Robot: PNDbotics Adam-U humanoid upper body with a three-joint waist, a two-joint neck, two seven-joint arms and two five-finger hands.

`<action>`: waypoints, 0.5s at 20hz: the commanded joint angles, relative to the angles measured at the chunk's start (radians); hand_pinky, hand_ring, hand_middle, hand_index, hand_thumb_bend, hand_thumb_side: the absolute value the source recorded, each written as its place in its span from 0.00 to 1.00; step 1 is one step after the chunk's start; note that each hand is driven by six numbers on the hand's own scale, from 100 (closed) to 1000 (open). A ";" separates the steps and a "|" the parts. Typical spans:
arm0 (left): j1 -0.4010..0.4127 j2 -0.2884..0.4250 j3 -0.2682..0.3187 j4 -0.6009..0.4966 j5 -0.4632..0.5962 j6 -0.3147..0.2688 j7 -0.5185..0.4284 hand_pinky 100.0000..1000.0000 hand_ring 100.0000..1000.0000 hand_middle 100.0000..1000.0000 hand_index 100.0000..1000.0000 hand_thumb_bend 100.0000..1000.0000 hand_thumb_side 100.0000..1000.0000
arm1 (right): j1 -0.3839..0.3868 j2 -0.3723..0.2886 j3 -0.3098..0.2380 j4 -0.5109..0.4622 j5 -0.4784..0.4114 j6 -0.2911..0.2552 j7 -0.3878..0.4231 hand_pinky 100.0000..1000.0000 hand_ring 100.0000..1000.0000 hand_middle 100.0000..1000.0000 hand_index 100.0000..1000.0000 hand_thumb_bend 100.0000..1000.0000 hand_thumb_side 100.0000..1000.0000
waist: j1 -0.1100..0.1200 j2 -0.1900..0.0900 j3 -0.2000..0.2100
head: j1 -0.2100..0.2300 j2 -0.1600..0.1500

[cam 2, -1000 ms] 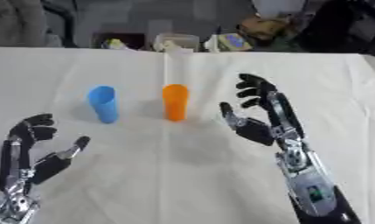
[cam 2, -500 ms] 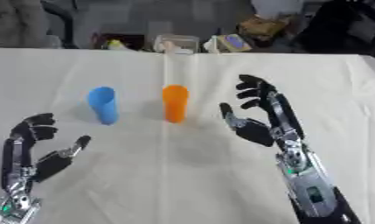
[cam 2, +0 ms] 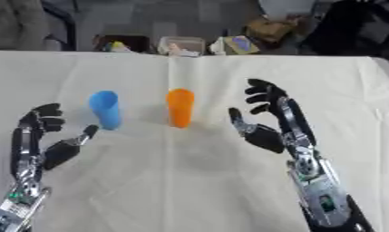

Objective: Pour the contents of one cup into another cup.

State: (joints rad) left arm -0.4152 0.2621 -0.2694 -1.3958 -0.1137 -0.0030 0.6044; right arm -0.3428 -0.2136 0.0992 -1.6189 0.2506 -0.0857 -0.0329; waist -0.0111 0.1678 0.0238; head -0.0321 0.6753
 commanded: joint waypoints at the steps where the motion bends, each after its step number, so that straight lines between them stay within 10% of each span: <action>1: -0.047 0.005 -0.005 0.045 0.024 -0.015 -0.003 0.58 0.55 0.55 0.69 0.74 0.00 | -0.011 -0.006 0.000 -0.011 -0.009 -0.002 0.003 0.56 0.67 0.66 0.84 0.24 0.10 | -0.002 -0.010 -0.004 | 0.007 -0.012; 10: -0.164 -0.012 -0.009 0.211 0.053 -0.052 -0.029 0.58 0.56 0.55 0.70 0.74 0.00 | -0.013 0.000 0.006 -0.011 -0.012 -0.004 0.009 0.56 0.67 0.66 0.84 0.24 0.10 | -0.009 -0.004 -0.020 | 0.019 -0.021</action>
State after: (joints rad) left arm -0.5583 0.2437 -0.2806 -1.1906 -0.0629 -0.0478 0.5778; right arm -0.3429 -0.2071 0.1056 -1.6189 0.2453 -0.0879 -0.0268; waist -0.0220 0.1759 0.0052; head -0.0176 0.6657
